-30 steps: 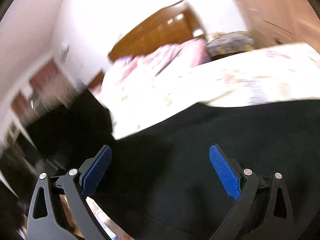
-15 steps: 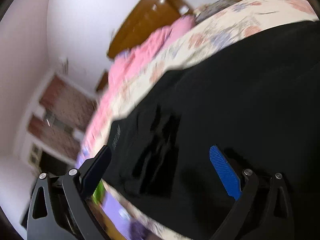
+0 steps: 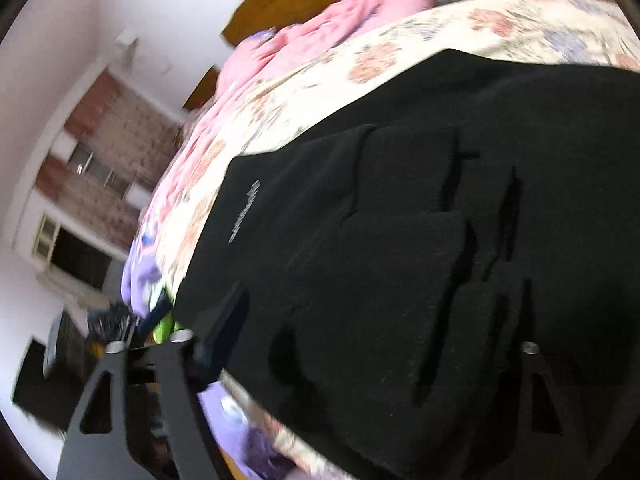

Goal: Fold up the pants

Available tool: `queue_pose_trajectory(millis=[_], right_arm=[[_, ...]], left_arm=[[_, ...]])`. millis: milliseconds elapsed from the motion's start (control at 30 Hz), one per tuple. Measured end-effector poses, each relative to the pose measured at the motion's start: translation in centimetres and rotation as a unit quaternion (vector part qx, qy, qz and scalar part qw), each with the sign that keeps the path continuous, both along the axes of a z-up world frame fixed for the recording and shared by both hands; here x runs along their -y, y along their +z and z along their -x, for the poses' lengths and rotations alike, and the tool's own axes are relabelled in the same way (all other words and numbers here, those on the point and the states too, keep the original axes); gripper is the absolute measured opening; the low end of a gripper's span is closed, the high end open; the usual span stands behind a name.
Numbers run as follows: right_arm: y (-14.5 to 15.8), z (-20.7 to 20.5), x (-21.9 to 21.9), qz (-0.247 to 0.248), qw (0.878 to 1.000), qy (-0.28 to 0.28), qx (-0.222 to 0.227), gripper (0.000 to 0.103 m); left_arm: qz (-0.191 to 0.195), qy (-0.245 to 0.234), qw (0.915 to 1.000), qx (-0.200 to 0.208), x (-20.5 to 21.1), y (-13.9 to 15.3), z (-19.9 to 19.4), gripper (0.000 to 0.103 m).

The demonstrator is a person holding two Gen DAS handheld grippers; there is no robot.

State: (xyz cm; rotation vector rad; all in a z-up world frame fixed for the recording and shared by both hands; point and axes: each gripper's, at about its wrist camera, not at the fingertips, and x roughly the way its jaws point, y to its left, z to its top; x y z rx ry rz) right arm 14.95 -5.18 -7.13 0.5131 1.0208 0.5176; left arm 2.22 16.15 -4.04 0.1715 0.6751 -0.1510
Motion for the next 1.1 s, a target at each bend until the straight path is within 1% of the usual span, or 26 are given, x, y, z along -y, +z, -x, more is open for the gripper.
queue_pose_trajectory(millis=[33,67,100,167,300,367,433,500,567,633,667,700,767,800,867,900,933,1000,1033,1067,1100], right_arm=[[-0.1,0.1,0.1,0.012,1.0,-0.008,0.008,0.041],[0.0,0.6,0.3,0.017,0.999,-0.012,0.025,0.04],[0.2,1.1,0.4,0.016,0.999,-0.012,0.041,0.037],[1.2,2.0,0.3,0.027,0.997,-0.012,0.072,0.035],[5.5,3.2,-0.1,0.047,0.986,-0.017,0.157,0.034],[7.1,3.5,0.0,0.05,0.981,-0.018,0.185,0.034],[9.1,3.6,0.1,0.051,0.977,-0.019,0.207,0.024],[10.3,3.4,0.4,0.045,0.975,-0.016,0.216,0.021],[10.9,3.6,1.0,0.048,0.973,-0.018,0.224,0.02],[10.8,3.3,1.1,0.054,0.972,-0.023,0.227,0.02],[10.5,3.4,1.4,0.053,0.973,-0.026,0.223,0.019],[9.7,3.3,1.9,0.054,0.974,-0.027,0.219,0.019],[8.7,3.6,2.3,0.061,0.975,-0.03,0.213,0.018],[7.8,3.5,2.3,0.06,0.976,-0.031,0.206,0.018],[5.5,3.7,3.3,0.047,0.981,-0.036,0.183,0.018],[5.0,3.8,3.6,0.04,0.983,-0.038,0.177,0.018],[4.5,4.0,4.0,0.032,0.984,-0.041,0.171,0.018],[4.4,4.7,4.6,0.028,0.983,-0.048,0.175,0.018],[4.8,5.3,4.9,0.029,0.981,-0.052,0.185,0.018],[5.3,5.8,5.4,0.032,0.979,-0.058,0.193,0.018],[5.6,6.2,5.9,0.035,0.977,-0.065,0.201,0.018]], left_arm=[[-0.001,0.001,1.0,0.0,0.0,0.1,-0.2,0.101],[-0.002,0.003,1.0,-0.002,-0.1,0.1,0.0,0.101],[-0.002,0.004,1.0,-0.002,-0.2,0.0,-0.1,0.101],[-0.002,0.006,1.0,-0.001,-0.8,0.2,0.2,0.101],[-0.009,0.018,0.9998,0.001,-1.8,0.5,1.0,0.101],[-0.011,0.015,0.9998,-0.003,-2.2,0.4,1.2,0.101],[-0.015,0.015,0.9998,-0.005,-2.2,0.3,1.3,0.101],[-0.022,0.014,0.9996,-0.008,-1.8,0.2,0.6,0.101],[-0.034,0.022,0.9991,-0.012,-1.2,0.0,-0.7,0.101],[-0.058,0.042,0.9972,-0.021,-1.0,-0.6,-2.4,0.101],[-0.079,0.061,0.9945,-0.031,-0.9,-1.2,-3.5,0.101],[-0.083,0.069,0.9937,-0.032,-1.0,-1.3,-3.9,0.101],[-0.059,0.075,0.995,-0.029,-1.6,-1.3,-4.1,0.101],[-0.054,0.078,0.9951,-0.028,-1.8,-1.3,-4.1,0.099],[-0.051,0.078,0.9954,-0.024,-2.0,-1.2,-3.9,0.074],[-0.051,0.077,0.9954,-0.024,-2.1,-1.1,-3.8,0.07],[-0.051,0.077,0.9955,-0.022,-2.0,-1.0,-3.7,0.07],[-0.062,0.074,0.9953,-0.012,-1.8,-0.4,-3.3,0.072],[-0.071,0.073,0.9948,-0.003,-1.6,0.0,-3.0,0.076],[-0.076,0.074,0.9944,0.005,-1.5,0.2,-2.8,0.085],[-0.081,0.075,0.9937,0.017,-1.2,0.7,-2.5,0.088]])
